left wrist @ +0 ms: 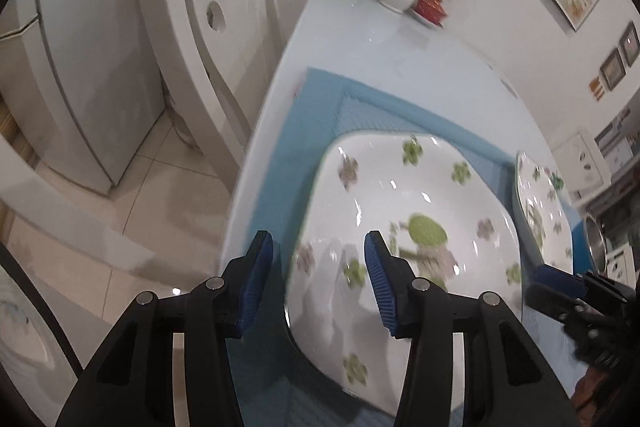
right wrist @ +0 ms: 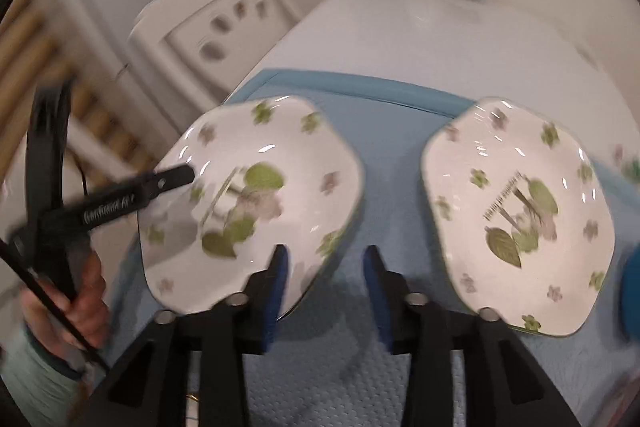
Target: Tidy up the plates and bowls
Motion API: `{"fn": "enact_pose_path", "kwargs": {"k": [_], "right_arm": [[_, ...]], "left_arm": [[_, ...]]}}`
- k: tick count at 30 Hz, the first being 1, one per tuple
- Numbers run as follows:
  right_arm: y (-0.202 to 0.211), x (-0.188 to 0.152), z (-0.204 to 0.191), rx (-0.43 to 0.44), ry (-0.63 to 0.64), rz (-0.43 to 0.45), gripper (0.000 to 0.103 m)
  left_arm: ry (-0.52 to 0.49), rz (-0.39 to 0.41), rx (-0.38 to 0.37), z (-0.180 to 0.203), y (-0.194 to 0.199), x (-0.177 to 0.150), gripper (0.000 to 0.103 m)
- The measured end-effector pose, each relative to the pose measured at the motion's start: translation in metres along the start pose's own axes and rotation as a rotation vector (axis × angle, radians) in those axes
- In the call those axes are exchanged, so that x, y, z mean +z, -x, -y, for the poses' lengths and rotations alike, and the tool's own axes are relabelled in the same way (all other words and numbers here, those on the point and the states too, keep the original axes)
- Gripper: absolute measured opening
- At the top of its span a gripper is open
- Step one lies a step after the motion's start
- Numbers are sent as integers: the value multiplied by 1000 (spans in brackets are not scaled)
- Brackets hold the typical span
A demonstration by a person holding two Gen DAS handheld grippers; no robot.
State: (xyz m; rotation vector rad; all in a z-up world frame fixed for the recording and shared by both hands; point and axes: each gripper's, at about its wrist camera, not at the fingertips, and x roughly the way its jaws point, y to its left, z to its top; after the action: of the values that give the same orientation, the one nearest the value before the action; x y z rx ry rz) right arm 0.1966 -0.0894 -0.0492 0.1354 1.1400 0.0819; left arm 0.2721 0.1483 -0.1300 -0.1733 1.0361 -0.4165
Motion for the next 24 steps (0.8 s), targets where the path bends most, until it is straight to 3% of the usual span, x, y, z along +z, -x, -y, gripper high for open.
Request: {"fn": "enact_pose_path", "kwargs": {"k": [2,7,11,14,17,20,24], "right_arm": [[2,5,13,14,-71,20,53],[-30,23,24,20,-149,-43,52],[-50,30,9,39,-116,-74,52],[-62,37,1,4,-62,-46,52],[-71,43,-10,0,10,-36,45],[-71,40,-26,-17,110,-32,46],[-66,33,-19,21,42,-56,46]], "left_arm": [[-5,-8,-15,1,-7,6,44],[-62,-41,4,13,-25,10,44],[-69,-45,1,10,-20,6,46],[-37,-46,-9,4,-12,0,46],[5,-38,-12,3,-10,-6,46],[8,-13,52,14,-7,-10,52],[80,-1,40,11,-4,-10,52]]}}
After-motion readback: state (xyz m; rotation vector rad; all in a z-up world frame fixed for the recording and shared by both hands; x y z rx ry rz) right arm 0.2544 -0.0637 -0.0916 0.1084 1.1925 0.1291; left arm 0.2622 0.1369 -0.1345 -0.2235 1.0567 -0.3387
